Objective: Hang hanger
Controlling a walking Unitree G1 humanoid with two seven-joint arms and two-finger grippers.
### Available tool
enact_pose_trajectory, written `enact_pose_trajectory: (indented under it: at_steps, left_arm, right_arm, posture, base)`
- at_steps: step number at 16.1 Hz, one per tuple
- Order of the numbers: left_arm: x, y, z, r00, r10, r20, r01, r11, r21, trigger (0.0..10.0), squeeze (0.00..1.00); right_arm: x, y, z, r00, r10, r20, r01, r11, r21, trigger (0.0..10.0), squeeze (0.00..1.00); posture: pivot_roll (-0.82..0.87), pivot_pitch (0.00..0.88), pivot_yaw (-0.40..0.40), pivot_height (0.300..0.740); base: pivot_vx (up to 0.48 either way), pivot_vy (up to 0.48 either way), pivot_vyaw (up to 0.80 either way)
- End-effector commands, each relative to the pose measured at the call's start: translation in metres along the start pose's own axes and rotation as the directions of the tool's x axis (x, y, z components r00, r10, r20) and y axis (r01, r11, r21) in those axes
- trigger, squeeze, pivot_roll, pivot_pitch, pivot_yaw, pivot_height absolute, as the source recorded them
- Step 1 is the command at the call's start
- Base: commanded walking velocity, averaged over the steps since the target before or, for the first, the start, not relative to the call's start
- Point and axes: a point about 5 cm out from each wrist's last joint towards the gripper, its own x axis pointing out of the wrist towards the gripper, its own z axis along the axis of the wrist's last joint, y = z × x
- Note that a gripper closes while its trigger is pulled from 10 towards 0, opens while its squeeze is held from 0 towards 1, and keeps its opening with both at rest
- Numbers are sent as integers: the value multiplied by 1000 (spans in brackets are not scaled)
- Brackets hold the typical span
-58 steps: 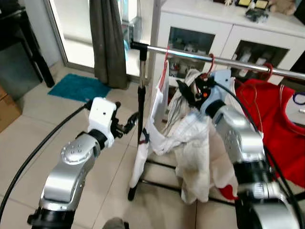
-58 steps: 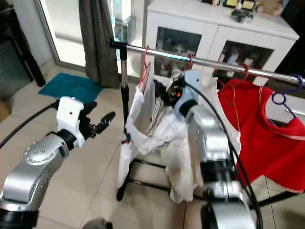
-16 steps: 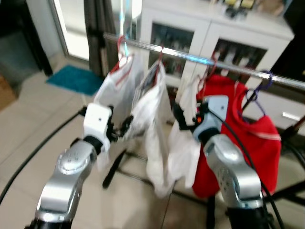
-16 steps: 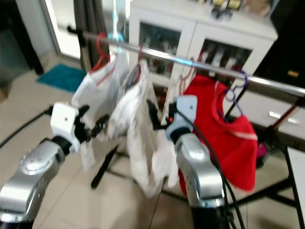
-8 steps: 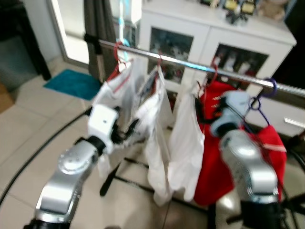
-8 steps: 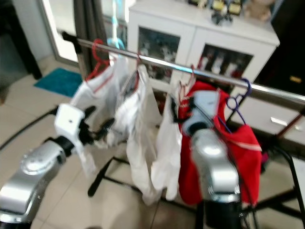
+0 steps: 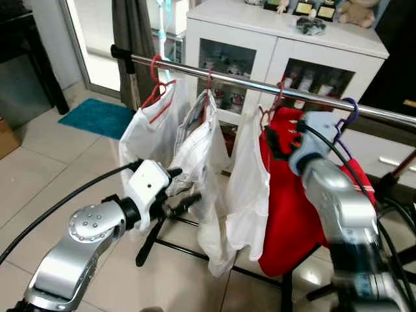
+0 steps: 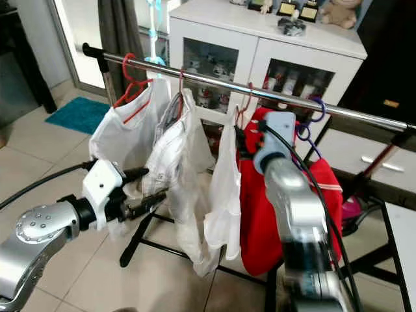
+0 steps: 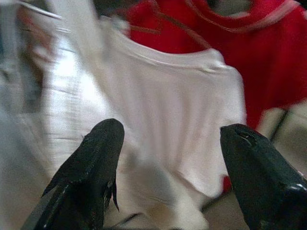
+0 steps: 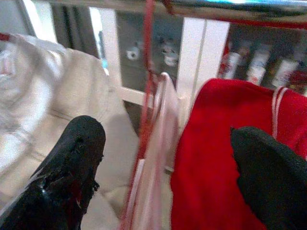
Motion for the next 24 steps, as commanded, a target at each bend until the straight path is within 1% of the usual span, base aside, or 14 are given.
enact_pose_trajectory:
  at_steps: [1, 2, 4, 5, 6, 7, 8, 9, 10, 15, 21, 24]
  left_arm:
    - [0, -5, 4, 999, -53, 3, 53, 999, 7, 10000, 0]
    - [1, -6, 5, 998, -69, 9, 69, 998, 13, 10000, 0]
    - [1, -6, 5, 997, -73, 10, 73, 997, 16, 10000, 0]
    - [2, -5, 6, 997, -73, 9, 72, 997, 20, 10000, 0]
    - [2, -5, 6, 997, -73, 10, 73, 997, 23, 10000, 0]
    - [2, -4, 6, 997, -75, 9, 75, 997, 27, 10000, 0]
    - [1, -4, 6, 997, -76, 8, 76, 997, 28, 10000, 0]
    - [1, -4, 6, 997, -77, 8, 77, 997, 28, 10000, 0]
    - [1, -4, 6, 997, -77, 6, 77, 997, 29, 10000, 0]
    - [2, -4, 6, 997, -73, 7, 72, 997, 34, 10000, 0]
    - [3, -7, 5, 998, -67, 6, 67, 997, 36, 10000, 0]
    - [3, -7, 5, 998, -67, 5, 67, 997, 37, 10000, 0]
  right_arm:
    - [6, -7, 2, 1000, -25, -9, 25, 1000, 0, 10000, 1000]
    - [14, -4, 4, 1000, 7, -25, -6, 1000, 29, 10000, 0]
    - [20, 2, 5, 997, 54, -48, -51, 997, 60, 10000, 0]
    - [27, 7, 1, 993, 84, -86, -79, 995, 60, 10000, 0]
    - [30, 8, -1, 991, 85, -103, -79, 995, 63, 10000, 0]
    - [36, 9, -4, 990, 70, -124, -60, 995, 80, 9255, 0]
    - [38, 8, -5, 990, 64, -128, -53, 995, 87, 3373, 0]
    - [40, 8, -5, 989, 62, -131, -51, 995, 92, 3373, 0]
    - [44, 7, -4, 988, 62, -140, -47, 993, 106, 0, 0]
    - [50, 2, -2, 986, 46, -158, -28, 992, 120, 0, 0]
    - [58, -5, 6, 990, 4, -144, 8, 996, 88, 0, 0]
    - [60, -5, 7, 989, 6, -145, 6, 997, 76, 0, 0]
  posture:
    - [70, 0, -69, 740]
    - [71, 0, -70, 740]
    - [71, 0, -70, 740]
    - [76, 0, -73, 740]
    - [78, 0, -74, 740]
    - [79, 0, -74, 740]
    - [80, 0, -74, 740]
    - [80, 0, -74, 740]
    - [79, 0, -74, 740]
    - [80, 0, -82, 740]
    - [83, 0, -100, 740]
    - [84, 0, -103, 740]
  base:
    - [0, 0, 0]
    - [0, 0, 0]
    - [0, 0, 0]
    - [0, 0, 0]
    - [0, 0, 0]
    - [0, 0, 0]
    - [0, 0, 0]
    - [0, 0, 0]
    - [0, 0, 0]
    - [0, 0, 0]
    - [0, 0, 0]
    - [0, 0, 0]
